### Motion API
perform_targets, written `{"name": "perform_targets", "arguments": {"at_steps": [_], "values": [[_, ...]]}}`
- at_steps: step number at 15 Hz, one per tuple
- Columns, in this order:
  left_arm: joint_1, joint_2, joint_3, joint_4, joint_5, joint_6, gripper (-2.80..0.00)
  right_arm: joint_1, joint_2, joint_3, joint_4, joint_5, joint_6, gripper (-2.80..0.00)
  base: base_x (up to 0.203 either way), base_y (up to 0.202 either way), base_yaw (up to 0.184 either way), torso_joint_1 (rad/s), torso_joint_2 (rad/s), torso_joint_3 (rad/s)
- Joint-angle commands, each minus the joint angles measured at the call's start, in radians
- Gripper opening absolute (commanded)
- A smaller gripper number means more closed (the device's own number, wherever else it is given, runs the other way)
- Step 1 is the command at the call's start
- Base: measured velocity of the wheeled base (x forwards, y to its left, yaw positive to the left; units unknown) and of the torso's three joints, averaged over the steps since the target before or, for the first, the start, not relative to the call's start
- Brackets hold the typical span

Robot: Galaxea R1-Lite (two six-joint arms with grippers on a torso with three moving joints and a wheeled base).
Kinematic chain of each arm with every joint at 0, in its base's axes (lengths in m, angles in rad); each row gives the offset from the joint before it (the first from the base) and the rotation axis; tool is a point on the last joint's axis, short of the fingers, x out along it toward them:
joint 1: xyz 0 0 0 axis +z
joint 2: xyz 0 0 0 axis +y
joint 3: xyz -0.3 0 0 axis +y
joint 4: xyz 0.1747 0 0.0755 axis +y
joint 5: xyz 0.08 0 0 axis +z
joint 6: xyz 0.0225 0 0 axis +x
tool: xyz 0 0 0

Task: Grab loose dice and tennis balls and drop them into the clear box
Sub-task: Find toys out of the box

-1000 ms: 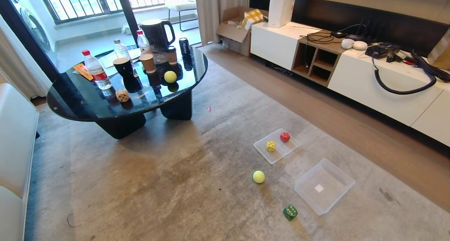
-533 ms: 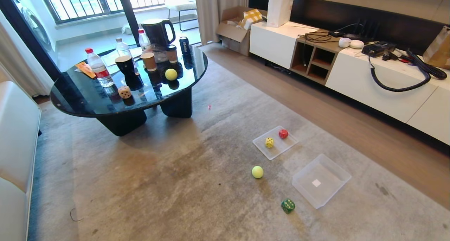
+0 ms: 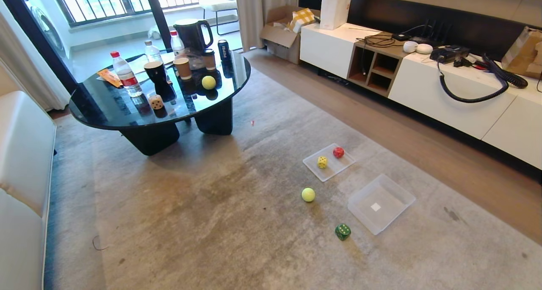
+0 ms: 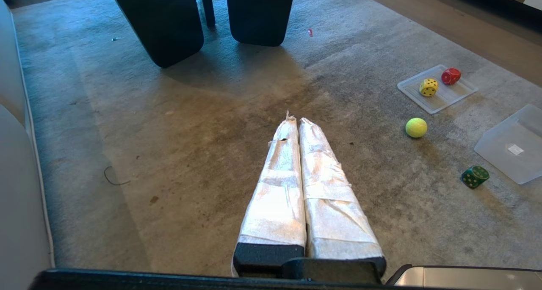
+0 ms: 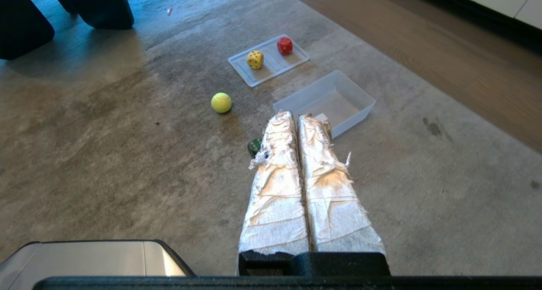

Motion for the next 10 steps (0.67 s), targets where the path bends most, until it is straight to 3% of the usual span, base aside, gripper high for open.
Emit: {"name": "perform_targets", "arguments": {"at_steps": [1, 6, 10], "values": [[0.0, 0.0, 0.0, 0.0, 0.0, -0.001, -2.8, 0.0, 0.0, 0.0, 0.001, 0.0, 0.0, -2.8, 0.0, 0.0, 0.0, 0.0, 0.0, 0.0], [0.0, 0.0, 0.0, -0.002, 0.003, -0.009, -2.8, 0.0, 0.0, 0.0, 0.001, 0.0, 0.0, -2.8, 0.0, 0.0, 0.0, -0.001, 0.0, -0.022], [0.0, 0.0, 0.0, -0.002, 0.003, -0.009, -2.8, 0.0, 0.0, 0.0, 0.001, 0.0, 0.0, -2.8, 0.0, 0.0, 0.0, 0.003, 0.0, -0.183]]}}
